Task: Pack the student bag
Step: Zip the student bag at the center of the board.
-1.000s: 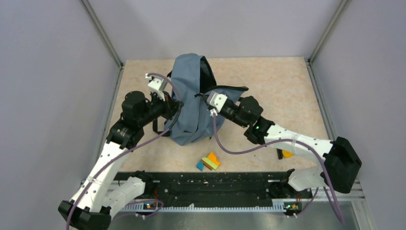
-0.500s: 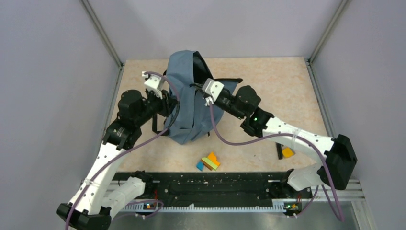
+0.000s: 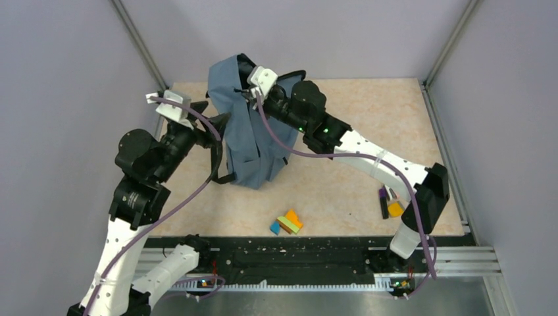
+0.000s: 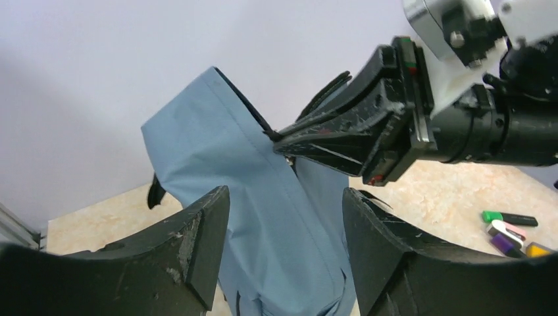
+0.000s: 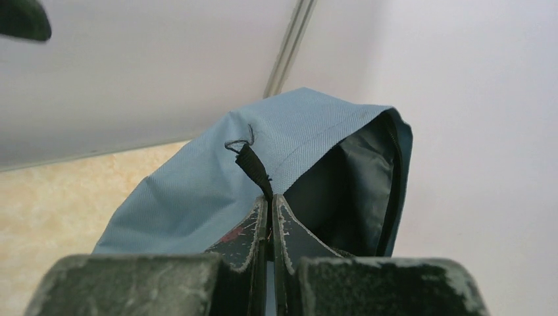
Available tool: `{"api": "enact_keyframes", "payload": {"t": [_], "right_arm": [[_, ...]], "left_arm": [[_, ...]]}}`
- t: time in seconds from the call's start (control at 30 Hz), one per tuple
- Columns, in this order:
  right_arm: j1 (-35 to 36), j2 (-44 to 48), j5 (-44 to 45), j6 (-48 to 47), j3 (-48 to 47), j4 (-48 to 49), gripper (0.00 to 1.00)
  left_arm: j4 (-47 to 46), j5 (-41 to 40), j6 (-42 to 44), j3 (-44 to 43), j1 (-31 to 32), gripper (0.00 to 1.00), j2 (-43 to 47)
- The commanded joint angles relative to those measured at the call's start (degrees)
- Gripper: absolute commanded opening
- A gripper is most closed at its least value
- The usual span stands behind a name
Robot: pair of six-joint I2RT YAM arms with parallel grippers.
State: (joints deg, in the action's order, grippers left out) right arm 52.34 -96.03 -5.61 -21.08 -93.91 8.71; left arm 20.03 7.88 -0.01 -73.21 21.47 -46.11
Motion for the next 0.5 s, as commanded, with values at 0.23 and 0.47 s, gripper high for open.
{"api": "enact_keyframes", "payload": {"t": [0.23, 0.47], "right_arm": [[-0.28, -4.65, 2.56, 11.83, -15.38, 1.72, 0.0], [-0.23, -5.01, 0.86, 14.28, -16.68, 0.81, 0.0]], "left_arm": [[-6.61, 2.1, -6.94, 12.3, 0.73, 0.74, 0.36], [-12.18, -5.55, -8.48, 15.31, 0.81, 0.86, -2.75]]}}
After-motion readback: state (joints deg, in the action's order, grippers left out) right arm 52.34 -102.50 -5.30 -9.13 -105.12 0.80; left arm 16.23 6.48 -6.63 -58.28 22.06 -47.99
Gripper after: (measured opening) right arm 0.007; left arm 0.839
